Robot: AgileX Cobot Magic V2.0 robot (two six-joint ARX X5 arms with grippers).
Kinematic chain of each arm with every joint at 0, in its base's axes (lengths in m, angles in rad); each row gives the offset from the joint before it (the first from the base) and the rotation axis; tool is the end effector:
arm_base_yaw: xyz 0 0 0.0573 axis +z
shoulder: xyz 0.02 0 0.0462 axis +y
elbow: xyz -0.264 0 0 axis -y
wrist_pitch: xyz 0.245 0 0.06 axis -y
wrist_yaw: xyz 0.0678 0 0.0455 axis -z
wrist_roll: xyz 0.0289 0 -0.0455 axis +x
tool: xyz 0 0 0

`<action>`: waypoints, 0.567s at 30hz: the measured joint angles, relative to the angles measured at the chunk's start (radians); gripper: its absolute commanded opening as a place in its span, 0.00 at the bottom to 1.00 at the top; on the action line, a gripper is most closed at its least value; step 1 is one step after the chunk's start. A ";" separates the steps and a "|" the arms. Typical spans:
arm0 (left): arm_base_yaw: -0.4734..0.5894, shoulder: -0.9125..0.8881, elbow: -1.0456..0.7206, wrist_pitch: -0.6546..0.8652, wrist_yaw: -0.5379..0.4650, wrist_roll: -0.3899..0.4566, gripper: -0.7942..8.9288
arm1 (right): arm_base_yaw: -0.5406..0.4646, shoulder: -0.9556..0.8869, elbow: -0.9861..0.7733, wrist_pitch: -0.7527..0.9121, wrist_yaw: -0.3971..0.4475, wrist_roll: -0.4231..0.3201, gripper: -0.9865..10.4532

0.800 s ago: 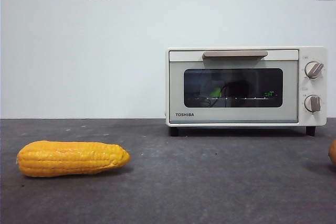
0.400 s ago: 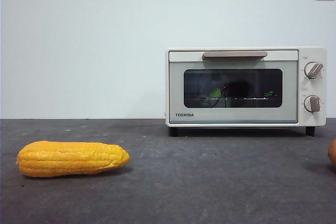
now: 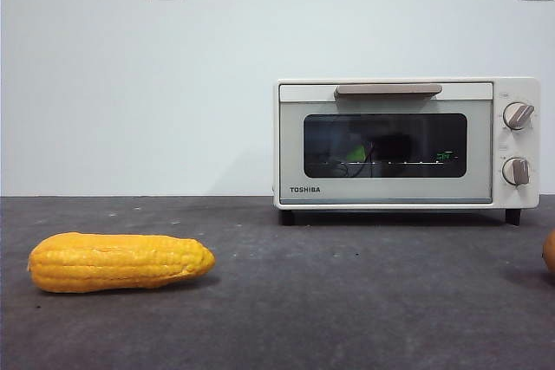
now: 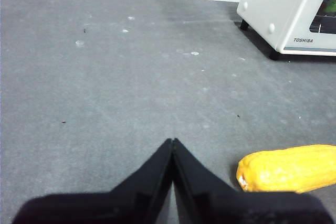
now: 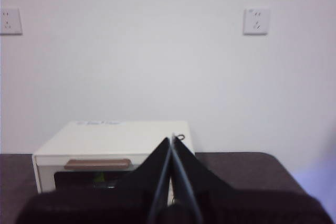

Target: Take the eggplant from the table,put the eggplant in the oven

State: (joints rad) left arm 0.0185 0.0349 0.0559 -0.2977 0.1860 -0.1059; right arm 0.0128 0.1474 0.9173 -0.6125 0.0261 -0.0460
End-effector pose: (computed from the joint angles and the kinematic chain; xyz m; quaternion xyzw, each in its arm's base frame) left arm 0.0925 -0.0036 0.1516 -0.0663 0.1414 -0.0755 0.9848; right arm -0.0115 -0.0009 0.3710 -0.0214 -0.0784 -0.0084 0.9967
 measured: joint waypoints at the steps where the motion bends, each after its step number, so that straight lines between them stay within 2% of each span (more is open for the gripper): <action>1: 0.000 0.000 0.000 0.000 0.000 0.000 0.08 | 0.000 -0.021 -0.063 0.037 0.000 0.003 0.09; 9: 0.000 0.000 0.000 0.000 0.000 0.000 0.08 | 0.000 -0.134 -0.445 0.179 0.000 0.009 0.09; 17: 0.000 0.005 0.000 0.000 0.000 0.000 0.08 | 0.000 -0.135 -0.602 0.188 0.003 0.008 0.09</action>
State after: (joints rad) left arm 0.0185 0.0395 0.0559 -0.2977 0.1860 -0.1059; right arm 0.0128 0.0128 0.3149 -0.4248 0.0296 -0.0376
